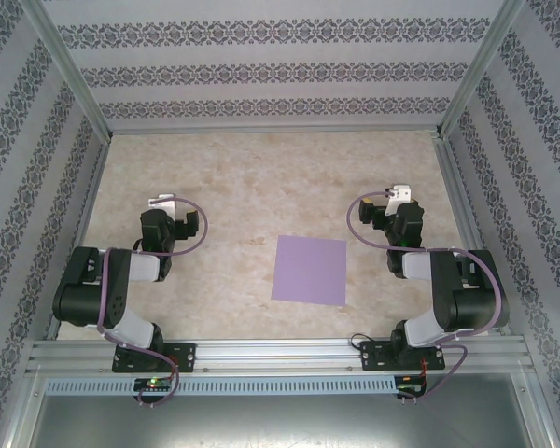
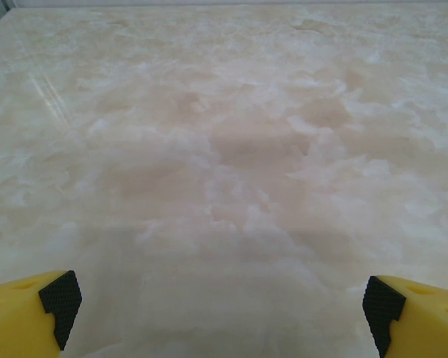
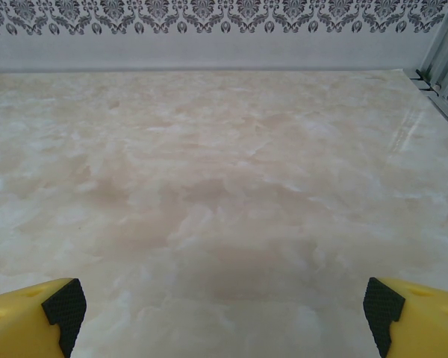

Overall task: Fold a paper plane with a square sheet of paper (fold left side to right side)
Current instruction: Move the square sheet of paper to the center of the table.

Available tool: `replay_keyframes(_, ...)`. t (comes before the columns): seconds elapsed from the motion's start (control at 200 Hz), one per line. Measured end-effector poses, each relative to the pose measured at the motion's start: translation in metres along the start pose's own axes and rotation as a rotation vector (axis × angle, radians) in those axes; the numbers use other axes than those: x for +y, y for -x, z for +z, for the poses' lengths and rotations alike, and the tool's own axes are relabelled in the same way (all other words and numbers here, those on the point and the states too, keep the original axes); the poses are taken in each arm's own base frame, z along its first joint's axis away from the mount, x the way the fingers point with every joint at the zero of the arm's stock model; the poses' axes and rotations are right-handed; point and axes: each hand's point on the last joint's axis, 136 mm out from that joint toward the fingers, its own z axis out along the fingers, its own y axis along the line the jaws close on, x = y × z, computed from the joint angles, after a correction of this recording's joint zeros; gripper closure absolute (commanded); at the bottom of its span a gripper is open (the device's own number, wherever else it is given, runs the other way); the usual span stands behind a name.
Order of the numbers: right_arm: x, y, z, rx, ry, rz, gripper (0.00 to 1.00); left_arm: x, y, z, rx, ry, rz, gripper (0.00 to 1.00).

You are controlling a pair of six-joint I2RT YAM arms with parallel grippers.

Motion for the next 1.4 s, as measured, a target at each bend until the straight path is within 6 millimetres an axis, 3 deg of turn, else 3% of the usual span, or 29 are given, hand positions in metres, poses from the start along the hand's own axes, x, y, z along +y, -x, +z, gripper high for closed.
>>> replay_keyframes(0.14, -0.005, 0.005, -0.005, -0.001, -0.029, 0.022, 0.02, 0.006, 0.041, -0.028, -0.098, 0.024, -0.020, 0.00)
replay_keyframes(0.24, -0.008, 0.019, -0.019, -0.006, -0.050, 0.044, 0.02, 0.008, 0.080, -0.055, -0.180, 0.025, -0.071, 0.00)
replay_keyframes(0.35, -0.007, 0.041, -0.034, -0.002, -0.054, 0.094, 0.02, 0.005, 0.107, -0.071, -0.190, 0.000, -0.165, 0.00)
replay_keyframes(0.465, 0.001, 0.066, -0.046, 0.025, -0.039, 0.150, 0.02, -0.006, 0.110, -0.078, -0.113, -0.059, -0.283, 0.00)
replay_keyframes(0.6, 0.041, 0.072, -0.062, 0.128, 0.050, 0.173, 0.02, -0.031, 0.089, -0.080, 0.036, -0.160, -0.404, 0.00)
replay_keyframes(0.724, 0.093, 0.045, -0.082, 0.306, 0.159, 0.124, 0.02, -0.067, 0.057, -0.084, 0.206, -0.274, -0.480, 0.00)
replay_keyframes(0.839, 0.135, 0.002, -0.104, 0.506, 0.240, 0.049, 0.02, -0.105, 0.027, -0.089, 0.356, -0.361, -0.487, 0.00)
replay_keyframes(0.939, 0.160, -0.039, -0.121, 0.685, 0.270, -0.035, 0.02, -0.132, 0.008, -0.095, 0.445, -0.415, -0.471, 0.00)
replay_keyframes(1.059, 0.180, -0.076, -0.135, 0.848, 0.282, -0.148, 0.02, -0.150, -0.006, -0.099, 0.504, -0.442, -0.463, 0.00)
replay_keyframes(1.204, 0.199, -0.108, -0.140, 0.971, 0.285, -0.251, 0.02, -0.154, -0.015, -0.097, 0.537, -0.432, -0.475, 0.00)
replay_keyframes(1.399, 0.201, -0.135, -0.133, 1.058, 0.249, -0.297, 0.02, -0.156, -0.016, -0.097, 0.540, -0.427, -0.478, 0.00)
